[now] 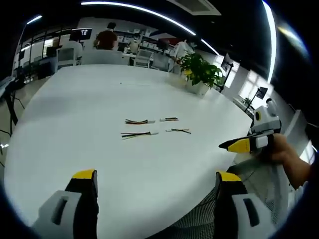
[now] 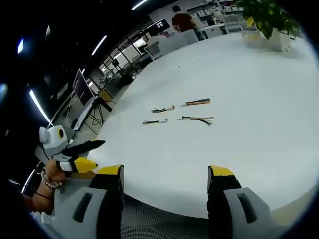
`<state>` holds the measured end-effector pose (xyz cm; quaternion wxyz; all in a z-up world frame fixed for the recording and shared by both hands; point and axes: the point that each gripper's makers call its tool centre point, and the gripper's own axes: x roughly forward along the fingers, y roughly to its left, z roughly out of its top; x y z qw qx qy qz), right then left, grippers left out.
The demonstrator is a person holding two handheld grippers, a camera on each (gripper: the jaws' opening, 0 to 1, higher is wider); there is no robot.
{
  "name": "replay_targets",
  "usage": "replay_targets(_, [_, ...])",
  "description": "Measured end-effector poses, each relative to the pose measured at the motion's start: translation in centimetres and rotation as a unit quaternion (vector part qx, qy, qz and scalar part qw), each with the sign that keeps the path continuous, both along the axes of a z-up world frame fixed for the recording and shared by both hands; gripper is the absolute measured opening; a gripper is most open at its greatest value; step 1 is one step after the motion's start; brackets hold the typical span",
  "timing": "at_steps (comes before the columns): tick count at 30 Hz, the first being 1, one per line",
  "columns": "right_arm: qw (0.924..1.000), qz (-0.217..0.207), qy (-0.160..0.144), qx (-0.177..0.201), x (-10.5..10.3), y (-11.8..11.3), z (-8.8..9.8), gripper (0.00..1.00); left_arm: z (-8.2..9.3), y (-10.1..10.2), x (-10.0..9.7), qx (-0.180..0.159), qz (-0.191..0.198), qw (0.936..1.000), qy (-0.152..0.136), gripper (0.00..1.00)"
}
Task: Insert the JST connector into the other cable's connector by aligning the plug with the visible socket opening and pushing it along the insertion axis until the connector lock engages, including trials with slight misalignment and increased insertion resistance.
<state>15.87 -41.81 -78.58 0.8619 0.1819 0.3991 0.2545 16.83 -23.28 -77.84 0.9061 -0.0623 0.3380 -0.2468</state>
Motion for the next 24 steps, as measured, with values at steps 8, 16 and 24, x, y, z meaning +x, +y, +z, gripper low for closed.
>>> replay_targets(8, [0.9999,-0.012,0.003,-0.006,0.0,-0.4,-0.2,0.65,-0.5,-0.9,-0.7,0.001,-0.026,0.9996,0.014,0.96])
replay_targets(16, [0.9998,0.011,0.004,-0.013,-0.4,0.2,-0.5,0.64,-0.4,-2.2,-1.3,-0.009,-0.056,0.9983,0.015,0.97])
replay_targets(24, [0.9970,0.058,0.011,-0.050,-1.3,0.9,-1.2,0.65,-0.3,-3.4,-2.1,-0.013,-0.088,0.9959,0.016,0.96])
